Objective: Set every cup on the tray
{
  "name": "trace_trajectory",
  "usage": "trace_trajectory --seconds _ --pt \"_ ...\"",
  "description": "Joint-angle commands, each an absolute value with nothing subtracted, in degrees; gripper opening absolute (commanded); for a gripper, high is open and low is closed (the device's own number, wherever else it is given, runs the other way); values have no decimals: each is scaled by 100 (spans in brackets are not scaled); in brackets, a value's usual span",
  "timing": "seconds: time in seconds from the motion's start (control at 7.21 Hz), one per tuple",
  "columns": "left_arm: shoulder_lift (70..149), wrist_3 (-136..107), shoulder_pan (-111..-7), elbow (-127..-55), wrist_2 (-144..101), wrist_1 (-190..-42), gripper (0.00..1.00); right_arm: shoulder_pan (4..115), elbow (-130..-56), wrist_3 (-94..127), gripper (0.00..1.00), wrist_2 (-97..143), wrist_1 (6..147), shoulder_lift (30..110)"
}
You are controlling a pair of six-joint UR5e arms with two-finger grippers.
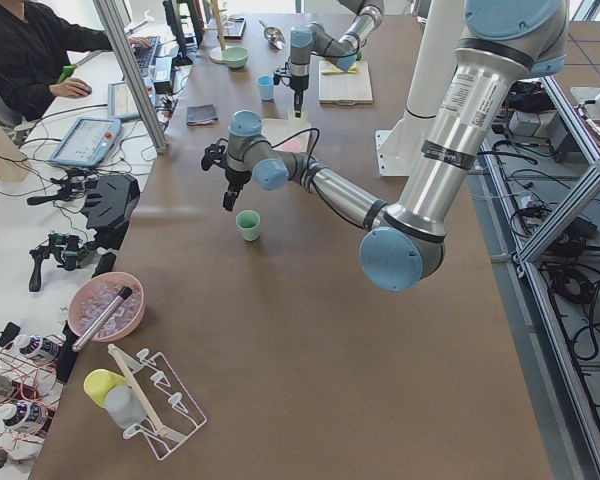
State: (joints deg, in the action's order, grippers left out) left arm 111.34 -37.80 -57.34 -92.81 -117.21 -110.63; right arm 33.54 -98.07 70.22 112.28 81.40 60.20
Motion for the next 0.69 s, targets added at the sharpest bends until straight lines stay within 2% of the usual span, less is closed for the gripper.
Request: trace_trajectory --seconds 0.0,0.55 --pt "10987 -3402 -5985 -9037 -11944 -11188 97 3357 -9800 6996 0 11224 8139 6047" --pt "10925 -3472 -5862 -8956 -11944 -11232 97 3349 -9765 6926 0 11232 8130 6100"
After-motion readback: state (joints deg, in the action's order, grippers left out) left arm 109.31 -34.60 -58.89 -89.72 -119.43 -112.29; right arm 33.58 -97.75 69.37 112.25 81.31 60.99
